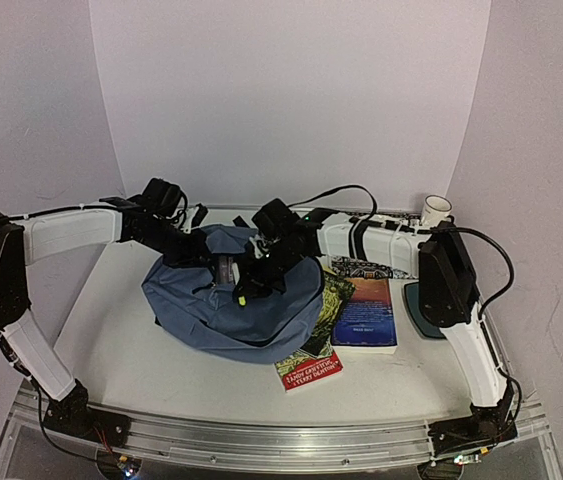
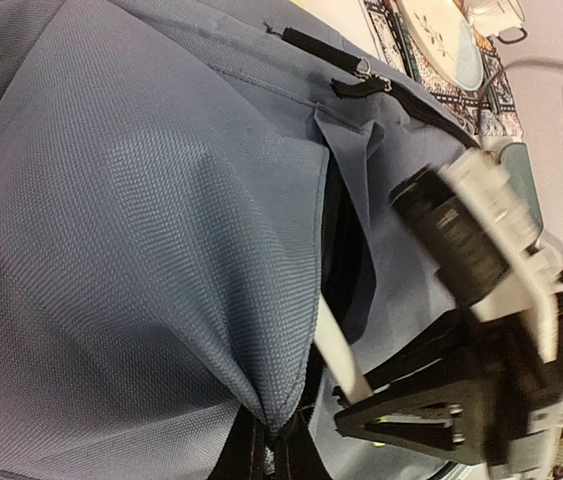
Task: Pack the student bag
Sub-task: Place the pen in the lower front pocket of the bag.
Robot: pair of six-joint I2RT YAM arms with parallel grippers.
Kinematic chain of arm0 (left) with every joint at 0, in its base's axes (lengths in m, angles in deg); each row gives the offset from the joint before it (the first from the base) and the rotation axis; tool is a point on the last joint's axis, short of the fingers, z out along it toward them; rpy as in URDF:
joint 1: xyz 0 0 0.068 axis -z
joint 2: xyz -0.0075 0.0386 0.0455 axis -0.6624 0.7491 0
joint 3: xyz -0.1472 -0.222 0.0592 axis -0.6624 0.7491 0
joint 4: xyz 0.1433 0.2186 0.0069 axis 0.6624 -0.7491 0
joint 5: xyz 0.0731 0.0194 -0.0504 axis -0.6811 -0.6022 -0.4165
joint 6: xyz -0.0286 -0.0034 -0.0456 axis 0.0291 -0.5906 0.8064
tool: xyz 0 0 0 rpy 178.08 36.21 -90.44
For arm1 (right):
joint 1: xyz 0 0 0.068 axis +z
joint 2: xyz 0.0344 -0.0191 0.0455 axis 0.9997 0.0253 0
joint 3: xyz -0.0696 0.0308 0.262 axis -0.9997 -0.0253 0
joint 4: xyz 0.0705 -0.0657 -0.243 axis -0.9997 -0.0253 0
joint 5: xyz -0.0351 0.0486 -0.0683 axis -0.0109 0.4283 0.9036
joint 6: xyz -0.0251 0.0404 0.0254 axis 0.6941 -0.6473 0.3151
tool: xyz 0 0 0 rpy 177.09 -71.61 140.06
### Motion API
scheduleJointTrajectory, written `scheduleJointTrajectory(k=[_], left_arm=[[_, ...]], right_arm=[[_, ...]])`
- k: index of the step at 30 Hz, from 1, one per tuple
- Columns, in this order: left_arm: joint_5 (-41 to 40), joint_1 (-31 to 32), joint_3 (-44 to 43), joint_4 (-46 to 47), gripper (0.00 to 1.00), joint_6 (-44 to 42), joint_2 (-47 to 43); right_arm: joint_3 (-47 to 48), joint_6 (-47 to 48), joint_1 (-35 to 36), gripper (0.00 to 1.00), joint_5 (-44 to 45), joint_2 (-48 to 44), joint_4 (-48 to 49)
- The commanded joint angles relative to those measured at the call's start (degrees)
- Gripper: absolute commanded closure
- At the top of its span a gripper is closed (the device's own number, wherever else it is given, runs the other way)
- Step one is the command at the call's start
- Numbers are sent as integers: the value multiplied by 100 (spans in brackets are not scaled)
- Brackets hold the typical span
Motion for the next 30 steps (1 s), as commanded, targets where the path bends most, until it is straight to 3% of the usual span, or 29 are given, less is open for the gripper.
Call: scheduleJointTrajectory(k=[1, 13, 25, 30], left_arm=[[-78, 29, -478, 464, 100, 207, -150], [496, 25, -33, 602, 100, -157, -312], [685, 40, 47, 693, 100, 13, -400], [792, 110, 91, 834, 100, 160, -386]], right_arm=[[-269, -74, 79, 100, -242, -381, -121], [561, -556, -47, 100, 191, 86, 343], [490, -1416, -145, 100, 1265, 384, 1540], [254, -1645, -133, 94, 1396, 338, 2186]])
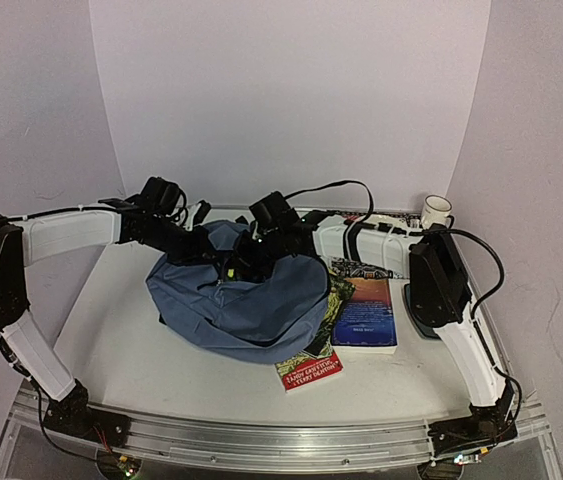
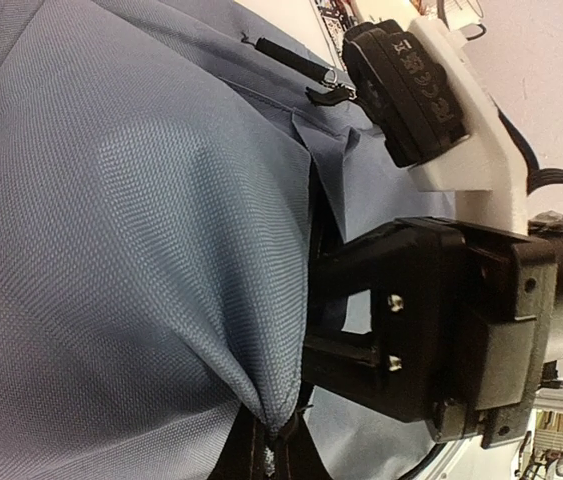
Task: Pack the student bag
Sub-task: Place the pen in the lower front pocket of the bag.
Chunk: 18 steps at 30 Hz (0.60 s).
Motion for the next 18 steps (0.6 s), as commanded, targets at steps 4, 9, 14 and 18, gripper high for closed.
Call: scheduleJointTrajectory(k=[4, 9, 14, 18], left_arm=[[283, 106, 44, 535, 100, 160, -341], [199, 106, 26, 548, 100, 169, -310], [44, 111, 9, 546, 100, 161, -319], [-95, 106, -30, 534, 100, 122, -307]], right_arm=[[73, -156, -2, 86, 27, 29, 914], [-164, 24, 0, 74, -141, -169, 949], [-811, 388, -5, 61, -105, -601, 926], [-1450, 844, -14, 52, -64, -1088, 824]])
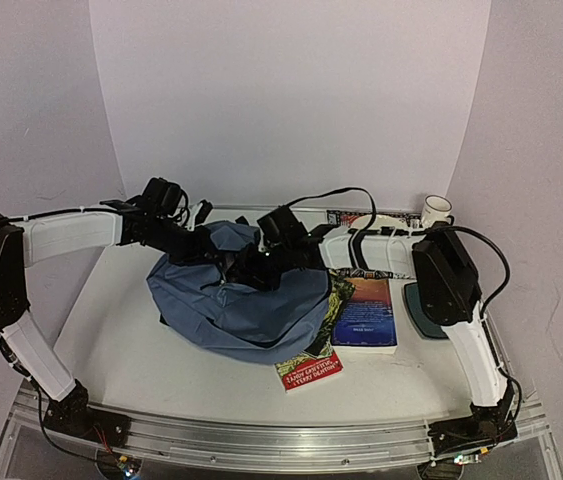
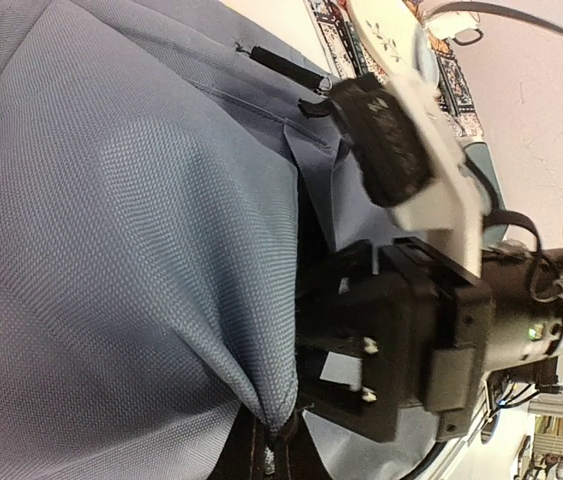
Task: Pack the student bag
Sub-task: Place the pen in the lower front pocket of the bag, then place the student bag in the lower front pocket.
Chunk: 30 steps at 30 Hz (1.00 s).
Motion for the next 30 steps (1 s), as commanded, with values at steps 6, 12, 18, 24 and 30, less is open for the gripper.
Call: scheduleJointTrajectory(k=[6, 12, 18, 24, 30], left_arm=[[-124, 46, -159, 356, 100, -53, -221], [-347, 45, -354, 347, 100, -198, -91], [-728, -17, -701, 347, 88, -299, 56], [-778, -69, -574, 288, 71, -438, -184], [-829, -80, 209, 210, 53, -418, -757]], right_arm=[[-712, 1235, -12, 42, -65, -1257, -327], [-1054, 1773, -20, 30, 88, -1617, -557], [-1098, 2528, -15, 21, 668, -1899, -1235], [-1032, 2994, 6, 20, 795, -1955, -1625], [-899, 3418, 134, 18, 895, -1915, -1728]])
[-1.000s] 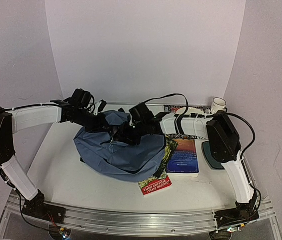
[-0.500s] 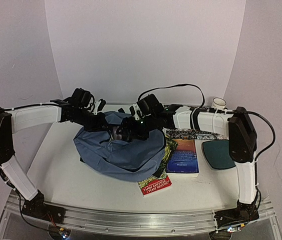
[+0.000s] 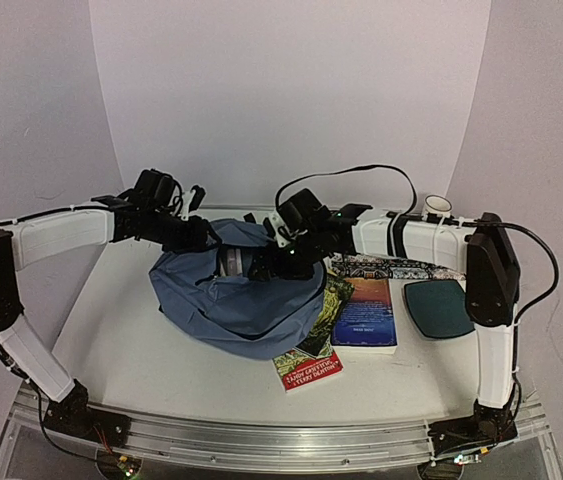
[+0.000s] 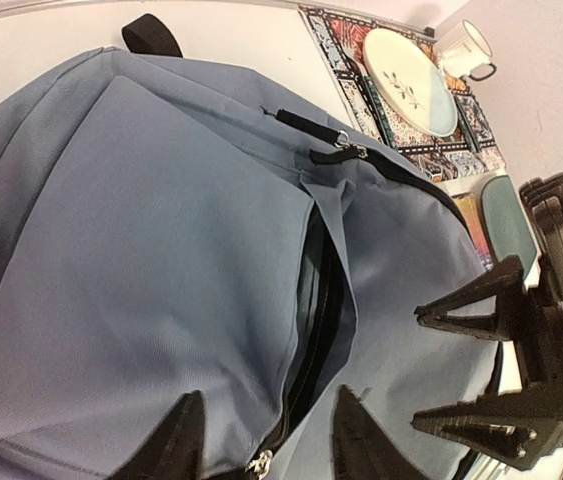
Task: Pack the student bag
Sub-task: Place the student bag in the lower front pocket, then pick up the lower front pocket of the student bag.
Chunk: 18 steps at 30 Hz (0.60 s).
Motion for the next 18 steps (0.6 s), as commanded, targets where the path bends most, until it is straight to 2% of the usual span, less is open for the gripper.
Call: scheduleJointTrajectory(k=[1, 6, 10, 14, 18], left_arm=[[-93, -41, 475, 59, 52, -44, -677], [-196, -48, 956, -103, 41, 47, -1071], [-421, -74, 1430, -264, 31, 507, -1405], [-146, -74, 1754, -239, 28, 935, -1387], [-223, -83, 1986, -247, 27, 1427, -1391]], right_arm=[[213, 523, 137, 18, 151, -261, -313], [340, 820, 227, 16, 191, -130, -350], [464, 1084, 289, 14, 306, -41, -377], [563, 1359, 353, 12, 309, 85, -377], [826, 1806, 482, 10, 319, 294, -377]])
